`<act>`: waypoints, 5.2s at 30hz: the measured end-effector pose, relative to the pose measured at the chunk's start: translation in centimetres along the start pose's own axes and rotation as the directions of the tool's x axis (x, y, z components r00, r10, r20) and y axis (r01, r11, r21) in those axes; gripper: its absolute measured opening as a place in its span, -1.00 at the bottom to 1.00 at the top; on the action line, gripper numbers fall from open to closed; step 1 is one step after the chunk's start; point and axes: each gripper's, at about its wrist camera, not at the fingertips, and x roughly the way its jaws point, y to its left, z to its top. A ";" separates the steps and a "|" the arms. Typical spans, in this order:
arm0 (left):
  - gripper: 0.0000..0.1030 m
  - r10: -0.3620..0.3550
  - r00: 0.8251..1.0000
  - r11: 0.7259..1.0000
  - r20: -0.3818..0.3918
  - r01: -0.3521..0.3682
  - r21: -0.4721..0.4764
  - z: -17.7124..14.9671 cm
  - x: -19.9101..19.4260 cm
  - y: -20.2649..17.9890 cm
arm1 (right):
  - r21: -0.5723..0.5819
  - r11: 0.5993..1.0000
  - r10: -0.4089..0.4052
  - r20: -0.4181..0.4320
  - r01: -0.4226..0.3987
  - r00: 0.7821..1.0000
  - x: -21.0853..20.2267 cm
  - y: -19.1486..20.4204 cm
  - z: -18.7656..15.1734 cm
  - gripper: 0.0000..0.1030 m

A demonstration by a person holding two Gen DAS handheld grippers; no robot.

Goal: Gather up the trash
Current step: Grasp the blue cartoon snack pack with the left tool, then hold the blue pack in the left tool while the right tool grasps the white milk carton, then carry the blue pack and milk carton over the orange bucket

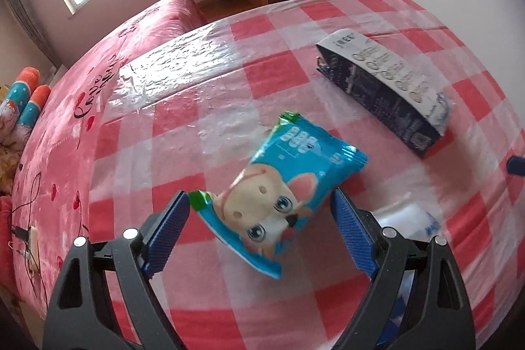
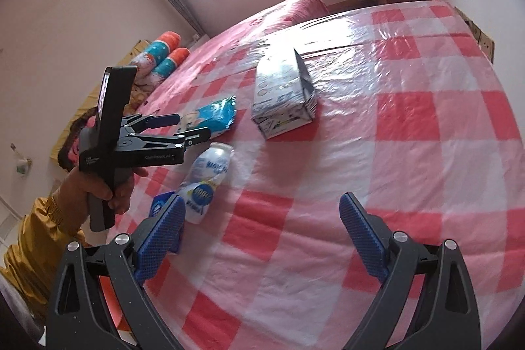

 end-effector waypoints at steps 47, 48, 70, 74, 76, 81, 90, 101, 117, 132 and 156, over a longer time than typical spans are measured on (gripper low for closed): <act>-0.16 -0.065 0.991 0.922 0.117 0.104 -0.374 -2.4 0.7 3.0 | -0.210 0.951 -0.235 -0.009 0.228 0.972 11.8 1.6 8.6 0.48; -0.16 -0.062 0.991 0.920 0.118 0.103 -0.377 -2.6 0.6 3.1 | -0.207 0.950 -0.242 -0.005 0.236 0.970 11.8 1.6 8.5 0.45; -0.16 0.046 0.986 0.877 0.163 0.039 -0.479 -11.0 -5.0 4.0 | -0.181 0.947 -0.250 0.093 0.263 0.964 6.7 1.8 5.4 0.30; -0.17 0.054 0.984 0.869 0.170 0.038 -0.494 -12.6 -6.1 3.8 | -0.165 0.951 -0.241 0.129 0.261 0.962 4.6 2.3 4.1 0.30; -0.16 0.062 0.983 0.866 0.173 0.033 -0.500 -13.5 -6.8 3.6 | -0.156 0.953 -0.239 0.142 0.260 0.961 3.8 2.6 3.5 0.30; -0.16 0.059 0.982 0.852 0.180 0.044 -0.522 -16.0 -7.9 3.0 | -0.136 0.961 -0.216 0.165 0.239 0.962 1.5 3.1 1.4 0.30; -0.16 0.054 0.984 0.847 0.171 0.046 -0.529 -18.8 -9.2 1.9 | -0.141 0.963 -0.211 0.129 0.229 0.969 -0.7 4.4 -1.9 0.30; -0.16 0.017 0.984 0.854 0.177 0.077 -0.514 -21.7 -11.3 0.4 | -0.115 0.984 -0.126 0.066 0.133 0.990 -1.5 6.2 -5.5 0.30; -0.16 0.044 0.981 0.842 0.191 0.066 -0.535 -27.4 -15.2 0.8 | -0.226 0.974 0.003 -0.053 -0.015 0.999 -0.3 14.0 -8.6 0.30; -0.16 0.181 0.982 0.697 0.050 -0.093 -0.711 -39.2 -18.6 5.7 | -0.394 0.865 0.162 -0.366 -0.310 0.917 5.1 27.3 -14.0 0.30; -0.16 0.238 0.960 0.467 -0.150 -0.248 -0.849 -51.3 -18.5 10.9 | -0.464 0.729 0.142 -0.617 -0.504 0.774 13.7 39.2 -22.8 0.30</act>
